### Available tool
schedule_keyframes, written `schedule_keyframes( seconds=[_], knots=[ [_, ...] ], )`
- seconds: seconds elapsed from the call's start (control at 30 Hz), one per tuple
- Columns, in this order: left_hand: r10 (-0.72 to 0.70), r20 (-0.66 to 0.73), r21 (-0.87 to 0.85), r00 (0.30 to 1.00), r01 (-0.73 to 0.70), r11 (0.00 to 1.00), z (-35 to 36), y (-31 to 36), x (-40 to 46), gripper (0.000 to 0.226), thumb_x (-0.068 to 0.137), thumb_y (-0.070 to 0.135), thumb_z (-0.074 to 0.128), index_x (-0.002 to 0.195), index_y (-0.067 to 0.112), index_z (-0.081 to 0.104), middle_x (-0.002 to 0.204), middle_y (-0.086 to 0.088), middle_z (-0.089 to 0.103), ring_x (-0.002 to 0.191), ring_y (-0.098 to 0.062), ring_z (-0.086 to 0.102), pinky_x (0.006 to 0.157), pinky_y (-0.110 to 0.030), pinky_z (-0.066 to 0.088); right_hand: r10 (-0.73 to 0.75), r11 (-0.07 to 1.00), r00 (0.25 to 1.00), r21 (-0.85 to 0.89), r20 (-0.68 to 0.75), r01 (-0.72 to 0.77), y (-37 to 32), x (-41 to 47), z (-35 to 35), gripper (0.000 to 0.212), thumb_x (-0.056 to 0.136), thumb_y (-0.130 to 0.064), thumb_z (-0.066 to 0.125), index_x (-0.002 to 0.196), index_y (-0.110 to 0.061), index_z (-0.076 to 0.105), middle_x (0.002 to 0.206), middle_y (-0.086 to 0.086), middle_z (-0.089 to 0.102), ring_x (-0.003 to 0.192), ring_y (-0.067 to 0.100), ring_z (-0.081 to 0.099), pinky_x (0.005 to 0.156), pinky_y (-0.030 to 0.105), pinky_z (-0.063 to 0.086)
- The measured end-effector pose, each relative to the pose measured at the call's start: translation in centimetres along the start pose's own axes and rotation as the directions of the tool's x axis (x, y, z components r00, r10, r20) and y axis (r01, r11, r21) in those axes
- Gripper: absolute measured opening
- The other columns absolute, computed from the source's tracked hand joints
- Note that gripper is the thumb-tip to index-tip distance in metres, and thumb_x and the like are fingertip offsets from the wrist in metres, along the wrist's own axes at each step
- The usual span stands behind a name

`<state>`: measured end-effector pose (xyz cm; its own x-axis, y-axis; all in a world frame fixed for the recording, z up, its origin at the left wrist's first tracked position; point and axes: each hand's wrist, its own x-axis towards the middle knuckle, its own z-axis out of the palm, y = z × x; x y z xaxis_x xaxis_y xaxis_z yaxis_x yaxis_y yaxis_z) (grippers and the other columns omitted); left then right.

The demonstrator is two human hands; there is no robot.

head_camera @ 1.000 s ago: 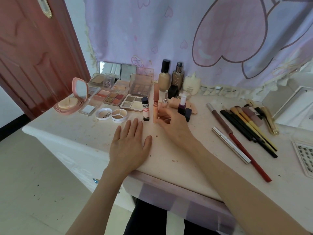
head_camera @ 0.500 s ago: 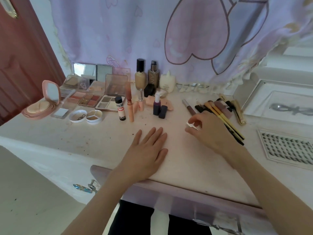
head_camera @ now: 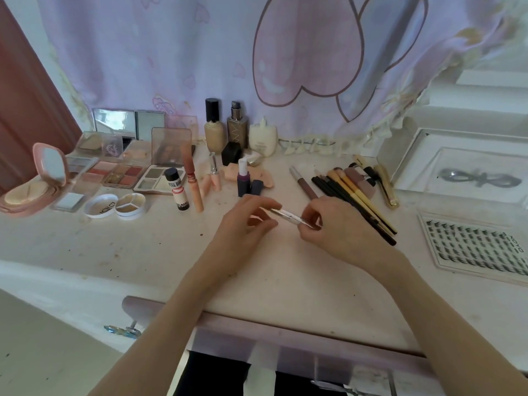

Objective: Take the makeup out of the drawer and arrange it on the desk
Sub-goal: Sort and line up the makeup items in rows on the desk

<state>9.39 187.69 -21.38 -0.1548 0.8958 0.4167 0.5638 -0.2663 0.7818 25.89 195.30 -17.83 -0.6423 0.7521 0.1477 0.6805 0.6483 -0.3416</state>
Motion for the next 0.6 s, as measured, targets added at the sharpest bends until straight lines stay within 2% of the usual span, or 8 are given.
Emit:
schedule_keyframes(
  seconds=[0.1,0.2,0.33,0.43,0.6],
  knots=[
    [-0.059,-0.057,-0.129,0.997,0.051,0.990,-0.8,-0.2,0.0,0.028,0.090,0.011,0.056,0.096,0.038,0.056,0.088,0.019,0.061,0.079,0.000,0.055,0.072,-0.020,0.047,-0.031,0.957,0.996,0.291,0.080,0.007,-0.5,0.3,0.6,0.006,0.088,-0.029,0.058,0.091,-0.028,0.053,0.083,-0.009,0.060,0.075,0.009,0.059,0.065,0.022,0.049],
    [-0.060,-0.037,-0.198,0.998,0.051,0.979,-0.5,-0.1,0.0,0.012,0.092,0.021,0.043,0.097,0.027,0.053,0.073,0.014,0.056,0.066,0.001,0.049,0.063,-0.013,0.041,-0.111,0.926,0.993,0.367,0.039,0.089,-1.2,0.4,1.8,0.005,0.092,-0.028,0.053,0.095,-0.024,0.054,0.075,-0.008,0.058,0.065,0.003,0.054,0.059,0.018,0.044],
    [-0.081,-0.093,-0.057,0.992,0.076,0.996,-0.1,0.2,-0.2,0.016,0.098,0.020,0.037,0.086,0.029,0.043,0.063,0.009,0.043,0.056,-0.002,0.040,0.056,-0.014,0.033,-0.179,0.926,0.984,0.332,-0.025,0.177,-1.6,0.3,2.9,0.013,0.093,-0.027,0.053,0.089,-0.016,0.059,0.062,-0.013,0.044,0.059,-0.002,0.046,0.056,0.012,0.034],
    [-0.087,-0.084,0.053,0.993,0.092,0.994,0.1,0.4,-0.4,0.021,0.098,0.018,0.036,0.080,0.030,0.038,0.061,0.008,0.039,0.055,-0.002,0.039,0.054,-0.014,0.033,-0.196,0.944,0.980,0.265,-0.030,0.197,-1.3,0.0,2.8,0.019,0.095,-0.028,0.049,0.098,-0.014,0.060,0.067,-0.011,0.048,0.058,0.006,0.045,0.054,0.018,0.030],
    [-0.094,-0.048,0.130,0.994,0.099,0.986,0.1,0.7,-0.6,0.022,0.097,0.025,0.034,0.076,0.033,0.034,0.062,0.009,0.040,0.059,0.003,0.044,0.057,-0.011,0.034,-0.216,0.966,0.976,0.145,-0.017,0.216,-1.2,-0.5,3.0,0.024,0.097,-0.034,0.041,0.109,-0.017,0.055,0.073,-0.008,0.051,0.062,0.016,0.050,0.056,0.027,0.035]
  ],
)
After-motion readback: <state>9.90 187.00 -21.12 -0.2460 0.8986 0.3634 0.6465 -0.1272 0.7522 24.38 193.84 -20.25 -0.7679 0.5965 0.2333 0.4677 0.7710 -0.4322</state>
